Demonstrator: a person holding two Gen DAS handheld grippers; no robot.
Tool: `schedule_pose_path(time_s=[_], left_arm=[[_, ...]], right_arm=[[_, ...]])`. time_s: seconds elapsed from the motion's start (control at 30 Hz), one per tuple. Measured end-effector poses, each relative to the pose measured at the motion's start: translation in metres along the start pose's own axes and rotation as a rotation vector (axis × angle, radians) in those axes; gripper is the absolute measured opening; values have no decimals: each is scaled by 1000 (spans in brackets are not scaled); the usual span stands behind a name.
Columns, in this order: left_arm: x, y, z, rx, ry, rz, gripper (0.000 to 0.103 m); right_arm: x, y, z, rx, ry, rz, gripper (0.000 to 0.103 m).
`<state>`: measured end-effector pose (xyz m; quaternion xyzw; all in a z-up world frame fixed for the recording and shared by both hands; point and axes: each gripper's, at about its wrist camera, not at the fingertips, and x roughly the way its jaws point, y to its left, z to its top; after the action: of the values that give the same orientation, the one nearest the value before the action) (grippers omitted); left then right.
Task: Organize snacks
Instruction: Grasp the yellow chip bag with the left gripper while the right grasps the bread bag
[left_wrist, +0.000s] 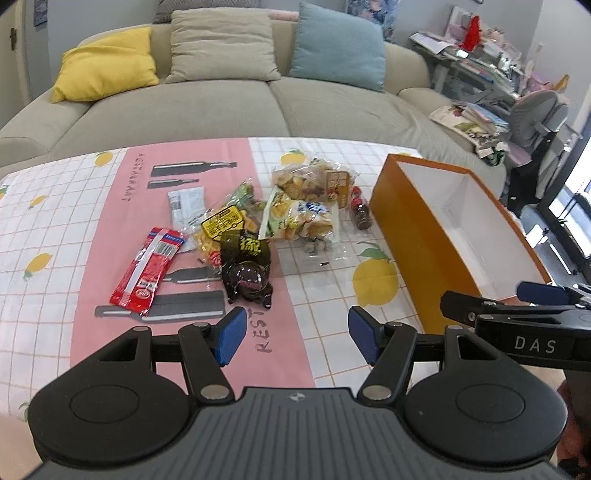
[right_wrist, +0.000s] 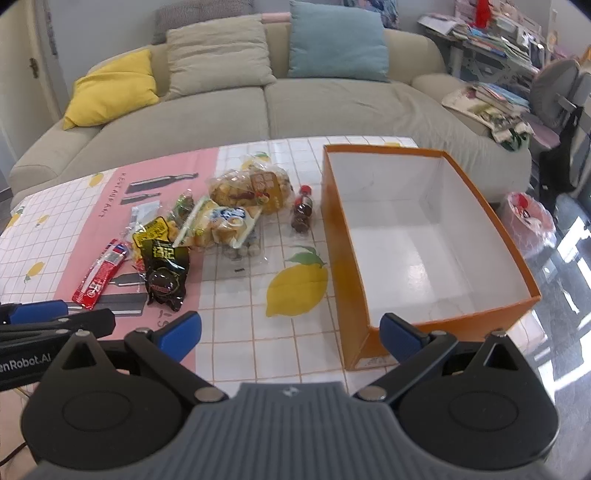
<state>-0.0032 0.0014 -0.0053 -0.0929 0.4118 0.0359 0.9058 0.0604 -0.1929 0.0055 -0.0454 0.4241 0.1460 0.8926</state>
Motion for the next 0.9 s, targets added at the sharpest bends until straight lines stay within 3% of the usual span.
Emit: schedule_pose_path(time_s=[0.2, 0.3, 0.57, 0.73, 0.9], left_arm=[[3, 16, -2, -14, -26, 20, 71], [10, 31, -2, -59, -27, 14, 71], [42, 59, 2, -141, 21, 21, 73], [68, 70, 19, -105, 48, 27, 73], [100, 89, 47, -112, 88, 19, 73]], right_arm=[[-5, 7, -7, -32, -177, 60, 100], [1, 19, -5, -103, -205, 77, 97], [48, 47, 6, -234, -163, 99, 68], [87, 54, 19, -293, -109, 119, 68], [128, 67, 39, -420, -48, 117, 78]])
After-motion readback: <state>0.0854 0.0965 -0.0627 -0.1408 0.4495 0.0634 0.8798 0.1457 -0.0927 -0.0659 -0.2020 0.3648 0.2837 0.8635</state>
